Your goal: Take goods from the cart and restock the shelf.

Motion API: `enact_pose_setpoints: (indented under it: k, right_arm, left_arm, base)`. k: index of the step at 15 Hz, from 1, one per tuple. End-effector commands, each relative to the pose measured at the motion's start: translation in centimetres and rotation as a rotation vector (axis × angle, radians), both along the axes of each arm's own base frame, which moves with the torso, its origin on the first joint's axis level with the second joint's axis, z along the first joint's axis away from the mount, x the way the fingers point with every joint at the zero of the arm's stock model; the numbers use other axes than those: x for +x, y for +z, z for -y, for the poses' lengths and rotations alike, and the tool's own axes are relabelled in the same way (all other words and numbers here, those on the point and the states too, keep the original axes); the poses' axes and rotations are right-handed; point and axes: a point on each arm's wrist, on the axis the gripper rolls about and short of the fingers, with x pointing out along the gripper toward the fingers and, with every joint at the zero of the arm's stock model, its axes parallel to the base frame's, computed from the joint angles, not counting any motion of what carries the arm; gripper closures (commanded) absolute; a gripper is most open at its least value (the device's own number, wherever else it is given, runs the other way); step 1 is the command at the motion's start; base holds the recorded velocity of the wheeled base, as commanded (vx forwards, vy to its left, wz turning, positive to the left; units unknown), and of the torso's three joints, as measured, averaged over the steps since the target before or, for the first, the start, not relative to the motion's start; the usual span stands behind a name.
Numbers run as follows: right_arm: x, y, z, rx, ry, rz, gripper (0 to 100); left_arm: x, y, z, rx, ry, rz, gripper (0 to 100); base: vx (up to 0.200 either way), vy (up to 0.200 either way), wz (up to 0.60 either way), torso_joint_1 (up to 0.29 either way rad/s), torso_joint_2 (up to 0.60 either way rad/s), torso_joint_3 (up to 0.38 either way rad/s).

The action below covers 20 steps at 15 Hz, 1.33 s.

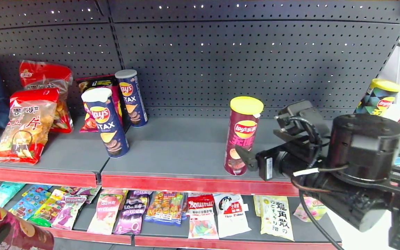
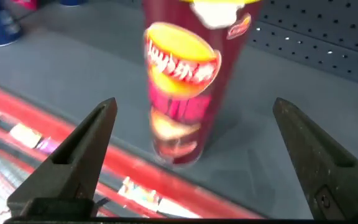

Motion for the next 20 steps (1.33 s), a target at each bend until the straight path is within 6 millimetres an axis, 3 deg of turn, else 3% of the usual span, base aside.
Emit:
enact_pose_setpoints:
  k: [1,6,9,11,18,20]
  right_arm:
    - [-2.3,0.7,2.4,0.023,-0.002,0.022,0]
    - [-0.1,1.1,7.5,0.030,-0.235,0.042,0]
    - [-0.1,1.7,10.6,0.031,-0.364,0.072,0]
    - [-1.4,1.5,13.4,-0.049,-0.453,0.090,0]
    - [-5.7,-0.8,15.4,-0.128,-0.480,0.070,0]
    - [-7.4,-2.5,16.6,-0.165,-0.513,0.030,0]
  left_arm:
    - [0.0,0.0,0.0,-0.001,0.000,-0.002,100]
    - [0.1,-0.3,0.0,-0.001,0.000,-0.014,100]
    - [0.1,-0.5,0.0,-0.001,0.000,-0.022,100]
    - [0.2,-0.6,0.0,-0.002,-0.001,-0.028,100]
    - [0.2,-0.8,0.0,-0.002,-0.004,-0.037,100]
    - [0.2,-0.8,0.0,-0.002,-0.004,-0.038,100]
  base:
    - [0.000,0.000,0.00,0.000,0.00,0.000]
    - [0.000,0.000,0.00,0.000,0.00,0.000]
    - [0.000,0.000,0.00,0.000,0.00,0.000]
    - [0.000,0.000,0.00,0.000,0.00,0.000]
    - [0.000,0.000,0.00,0.000,0.00,0.000]
    - [0.000,0.000,0.00,0.000,0.00,0.000]
